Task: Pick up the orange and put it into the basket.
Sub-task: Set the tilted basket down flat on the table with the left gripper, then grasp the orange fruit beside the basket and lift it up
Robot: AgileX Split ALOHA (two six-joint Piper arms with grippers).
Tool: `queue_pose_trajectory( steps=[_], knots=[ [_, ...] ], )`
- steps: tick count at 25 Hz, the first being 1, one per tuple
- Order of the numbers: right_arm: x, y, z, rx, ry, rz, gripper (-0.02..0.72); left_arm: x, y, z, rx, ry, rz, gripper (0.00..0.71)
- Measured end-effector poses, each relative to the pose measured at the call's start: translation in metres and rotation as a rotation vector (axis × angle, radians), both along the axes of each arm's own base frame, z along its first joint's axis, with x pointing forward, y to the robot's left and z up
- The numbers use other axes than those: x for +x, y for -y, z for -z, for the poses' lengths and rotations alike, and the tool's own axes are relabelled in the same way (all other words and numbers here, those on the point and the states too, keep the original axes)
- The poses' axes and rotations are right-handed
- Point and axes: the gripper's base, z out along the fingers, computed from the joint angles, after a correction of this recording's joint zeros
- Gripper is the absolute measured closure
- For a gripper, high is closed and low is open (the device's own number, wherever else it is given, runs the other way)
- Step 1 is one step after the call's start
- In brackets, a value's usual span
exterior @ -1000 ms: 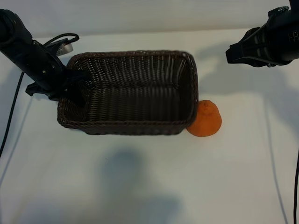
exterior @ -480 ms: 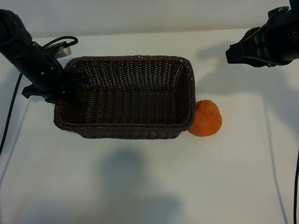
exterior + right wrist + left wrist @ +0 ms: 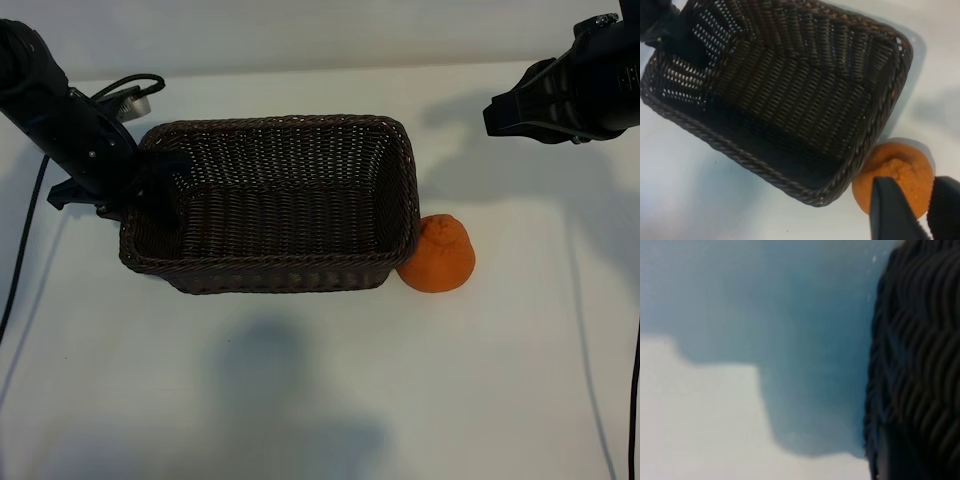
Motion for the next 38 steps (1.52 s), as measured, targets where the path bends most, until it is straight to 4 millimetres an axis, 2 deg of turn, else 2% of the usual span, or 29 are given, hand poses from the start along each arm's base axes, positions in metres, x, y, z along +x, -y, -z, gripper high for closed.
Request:
queue_pose_trajectory(
  steps=[4, 7, 20, 29, 38],
  knots=[
    [0.000, 0.000, 0.000, 0.000, 0.000, 0.000, 0.471, 0.001, 0.000, -0.002, -0.004, 0.004, -0.007, 0.327],
    [0.000, 0.000, 0.000, 0.000, 0.000, 0.000, 0.471, 0.002, 0.001, -0.003, -0.005, -0.003, -0.019, 0.301],
    [0.000, 0.000, 0.000, 0.000, 0.000, 0.000, 0.471, -0.010, -0.001, -0.032, 0.013, -0.039, -0.010, 0.291],
    [0.000, 0.000, 0.000, 0.001, -0.004, -0.002, 0.471, -0.027, -0.007, -0.072, 0.076, -0.026, -0.008, 0.291],
    [-0.001, -0.001, 0.001, 0.003, -0.013, -0.007, 0.471, -0.039, -0.009, -0.108, 0.082, 0.073, -0.013, 0.291]
  ],
)
